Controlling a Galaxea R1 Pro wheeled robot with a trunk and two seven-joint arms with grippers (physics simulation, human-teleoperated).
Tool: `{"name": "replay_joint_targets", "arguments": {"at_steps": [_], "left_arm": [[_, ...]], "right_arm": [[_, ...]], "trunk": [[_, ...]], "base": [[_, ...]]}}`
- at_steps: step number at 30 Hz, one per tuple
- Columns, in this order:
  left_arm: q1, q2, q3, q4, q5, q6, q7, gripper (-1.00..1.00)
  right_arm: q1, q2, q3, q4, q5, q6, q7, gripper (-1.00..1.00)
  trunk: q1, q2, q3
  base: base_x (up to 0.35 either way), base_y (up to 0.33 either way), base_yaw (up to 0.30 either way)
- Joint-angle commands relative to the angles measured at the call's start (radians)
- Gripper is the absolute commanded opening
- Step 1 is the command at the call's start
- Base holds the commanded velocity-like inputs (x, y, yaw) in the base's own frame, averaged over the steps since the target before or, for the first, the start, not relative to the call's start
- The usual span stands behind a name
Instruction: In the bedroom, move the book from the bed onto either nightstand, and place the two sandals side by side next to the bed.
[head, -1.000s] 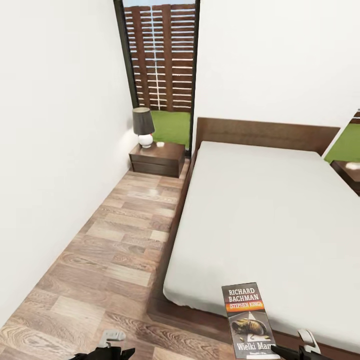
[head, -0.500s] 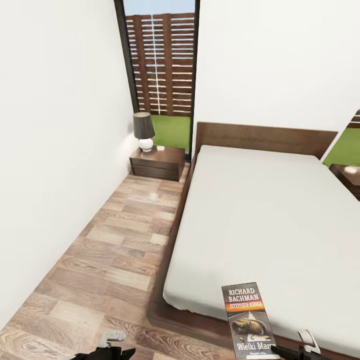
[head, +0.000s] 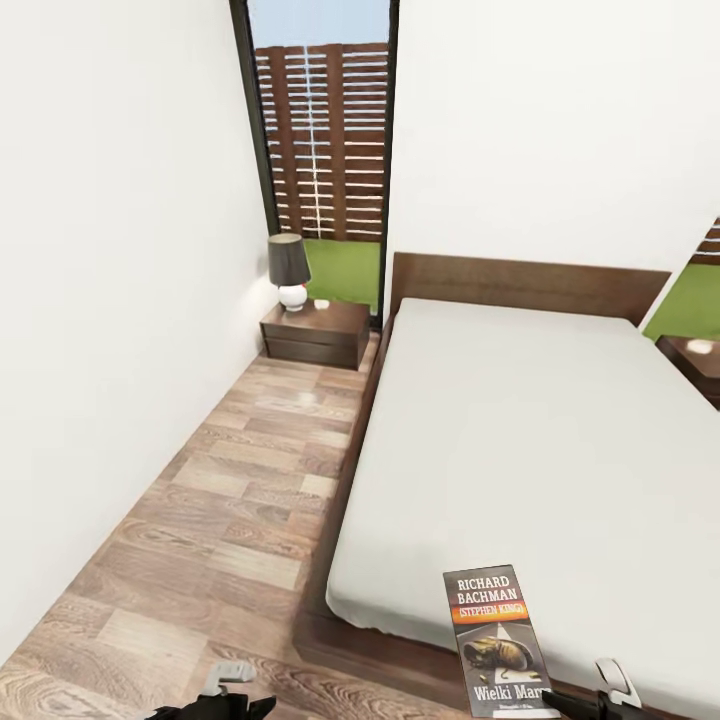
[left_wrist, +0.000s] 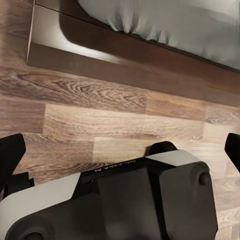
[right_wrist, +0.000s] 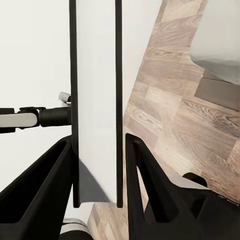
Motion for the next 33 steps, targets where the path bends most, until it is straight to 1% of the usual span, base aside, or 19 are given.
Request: {"name": "replay_joint_targets", "arguments": {"at_steps": [1,33], "left_arm": [[-0.001,0.0,0.004,0.002,0.002,-0.001,-0.005,1.0],[0.001,-0.001,0.004,0.002,0.002,-0.001,-0.005,1.0]], "right_arm": [[-0.001,0.0,0.001,0.0,-0.003,0.007,0.004,-1.0],[-0.001,0.0,0.001,0.0,-0.003,0.007,0.003,-1.0]], "trunk": [[0.001,-0.002,0.0],[0.001,-0.002,0.052]], "base": [[0.0,0.0,0.0],[0.0,0.0,0.0]]}}
